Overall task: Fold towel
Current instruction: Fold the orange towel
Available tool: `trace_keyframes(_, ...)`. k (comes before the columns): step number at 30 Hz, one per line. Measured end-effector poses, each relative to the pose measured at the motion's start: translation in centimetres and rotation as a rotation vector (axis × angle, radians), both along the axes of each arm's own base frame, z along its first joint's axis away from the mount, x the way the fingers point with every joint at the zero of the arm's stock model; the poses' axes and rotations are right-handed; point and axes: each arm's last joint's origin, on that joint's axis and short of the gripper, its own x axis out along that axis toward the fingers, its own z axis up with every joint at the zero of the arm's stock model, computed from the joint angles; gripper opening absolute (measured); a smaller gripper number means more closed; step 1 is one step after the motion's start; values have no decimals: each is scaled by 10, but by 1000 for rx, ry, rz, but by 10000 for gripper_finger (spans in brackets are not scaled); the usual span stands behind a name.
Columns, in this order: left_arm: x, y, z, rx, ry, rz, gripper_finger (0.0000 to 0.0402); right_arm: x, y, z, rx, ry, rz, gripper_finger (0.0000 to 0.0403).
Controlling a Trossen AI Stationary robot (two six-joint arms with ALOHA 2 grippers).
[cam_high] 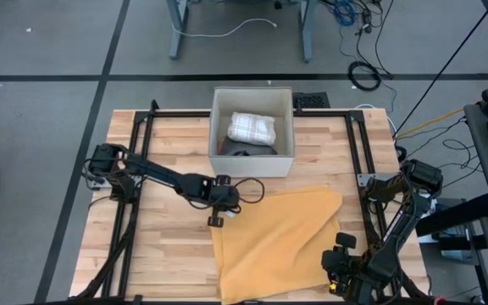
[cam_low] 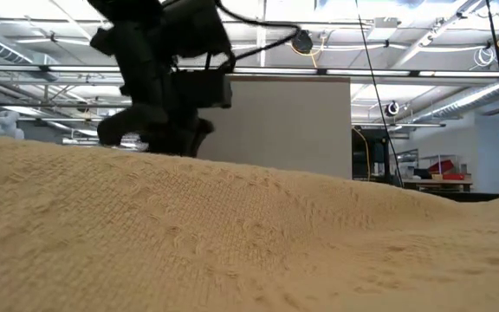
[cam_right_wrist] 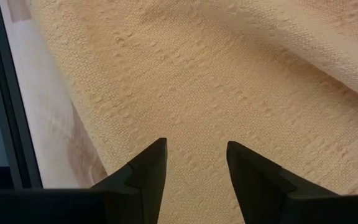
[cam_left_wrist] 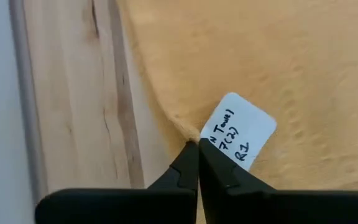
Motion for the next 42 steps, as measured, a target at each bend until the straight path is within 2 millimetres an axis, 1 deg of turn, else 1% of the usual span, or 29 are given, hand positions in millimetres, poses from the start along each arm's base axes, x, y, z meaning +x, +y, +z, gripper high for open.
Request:
trace_keyframes(6, 13, -17, 29, 68, -14, -60, 1, 1, 0, 0, -5, -16, -3, 157)
trace_keyframes(9, 14, -26, 44, 87, 20, -89, 1, 1, 0, 0, -3, -28, -4, 157)
trace_keyframes(11, 10, -31, 49, 100, 71, -88, 1, 1, 1, 0, -1, -30, -4, 157)
trace_keyframes(14, 0, -34, 55, 130, 193, -39, 1, 2, 1, 1, 0, -31, -4, 157)
trace_keyframes(16, -10, -33, 56, 157, 294, 6, 1, 2, 1, 1, -1, -31, -2, 157)
trace_keyframes(18, -20, -31, 59, 221, 383, 60, 1, 2, 1, 1, -6, -30, 7, 157)
trace_keyframes(20, -24, -27, 63, 288, 411, 116, 1, 2, 0, 1, -14, -28, 23, 157)
trace_keyframes(21, -23, -25, 64, 285, 404, 128, 0, 2, 0, 1, -22, -28, 28, 157)
trace_keyframes(25, -10, -27, 60, 132, 328, 87, 0, 5, -4, 1, -51, -37, 30, 157)
trace_keyframes(30, -6, -26, 56, 113, 318, 72, 0, 6, -4, 1, -47, -40, 24, 157)
trace_keyframes(34, -7, -25, 52, 102, 329, 89, 4, 7, -4, 1, -43, -40, 24, 157)
trace_keyframes(39, -11, -24, 45, 105, 349, 106, 44, 5, -6, -3, -46, -20, 12, 157)
trace_keyframes(42, -14, -24, 40, 128, 358, 129, 74, 0, -11, -9, -26, 66, -32, 157)
